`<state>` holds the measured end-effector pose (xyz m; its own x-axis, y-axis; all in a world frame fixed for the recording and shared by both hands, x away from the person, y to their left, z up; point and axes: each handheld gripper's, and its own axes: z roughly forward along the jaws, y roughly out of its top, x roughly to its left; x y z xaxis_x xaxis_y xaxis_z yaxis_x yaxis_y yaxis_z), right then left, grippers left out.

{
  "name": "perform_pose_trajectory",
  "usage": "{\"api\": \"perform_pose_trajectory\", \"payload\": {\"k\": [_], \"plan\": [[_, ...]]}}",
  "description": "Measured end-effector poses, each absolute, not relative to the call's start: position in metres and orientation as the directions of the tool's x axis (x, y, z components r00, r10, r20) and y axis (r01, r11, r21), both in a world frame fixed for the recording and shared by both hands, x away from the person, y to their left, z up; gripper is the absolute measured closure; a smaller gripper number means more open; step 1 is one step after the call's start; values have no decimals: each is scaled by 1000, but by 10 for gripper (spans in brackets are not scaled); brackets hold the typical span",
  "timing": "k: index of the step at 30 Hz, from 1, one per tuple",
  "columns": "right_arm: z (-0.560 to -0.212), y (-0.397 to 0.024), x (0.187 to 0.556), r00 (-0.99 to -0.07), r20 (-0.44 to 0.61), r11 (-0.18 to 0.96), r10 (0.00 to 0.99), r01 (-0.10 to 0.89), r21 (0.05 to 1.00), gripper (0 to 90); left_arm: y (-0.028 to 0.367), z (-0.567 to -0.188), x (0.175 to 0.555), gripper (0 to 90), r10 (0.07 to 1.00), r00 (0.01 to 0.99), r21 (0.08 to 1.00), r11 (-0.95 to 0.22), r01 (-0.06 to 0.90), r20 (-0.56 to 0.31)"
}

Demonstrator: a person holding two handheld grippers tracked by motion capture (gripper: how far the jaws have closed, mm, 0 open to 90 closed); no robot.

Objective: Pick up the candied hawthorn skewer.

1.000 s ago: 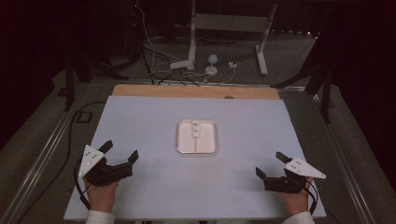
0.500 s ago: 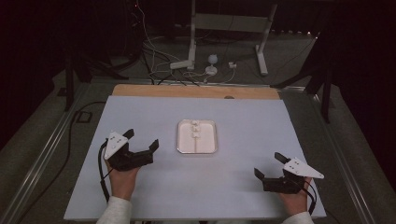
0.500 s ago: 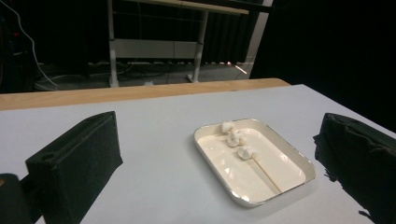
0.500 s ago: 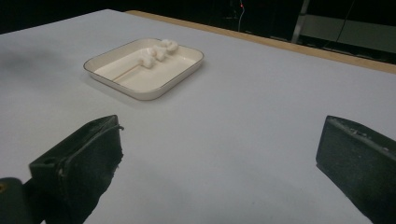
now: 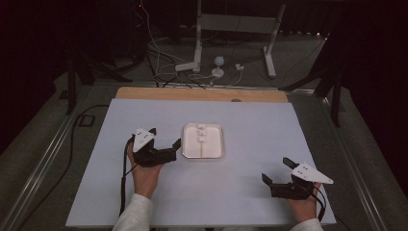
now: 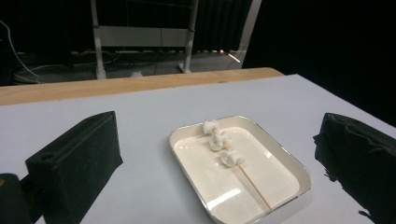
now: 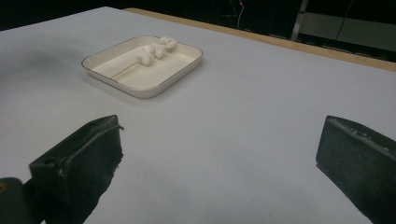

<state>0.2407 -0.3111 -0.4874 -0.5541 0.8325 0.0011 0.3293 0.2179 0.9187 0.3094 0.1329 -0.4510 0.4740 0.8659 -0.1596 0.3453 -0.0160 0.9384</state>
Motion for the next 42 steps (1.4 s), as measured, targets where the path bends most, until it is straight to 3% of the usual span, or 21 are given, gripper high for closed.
{"api": "perform_pose_trajectory", "payload": {"k": [19, 42], "plan": [[-489, -312, 242, -557, 7, 219, 830, 338, 915, 0, 89, -480, 338, 36, 840, 516, 915, -63, 399, -167], [-489, -314, 242, -548, 13, 212, 837, 344, 915, 0, 53, -515, 363, 71, 844, 502, 820, -148, 554, -187]]}}
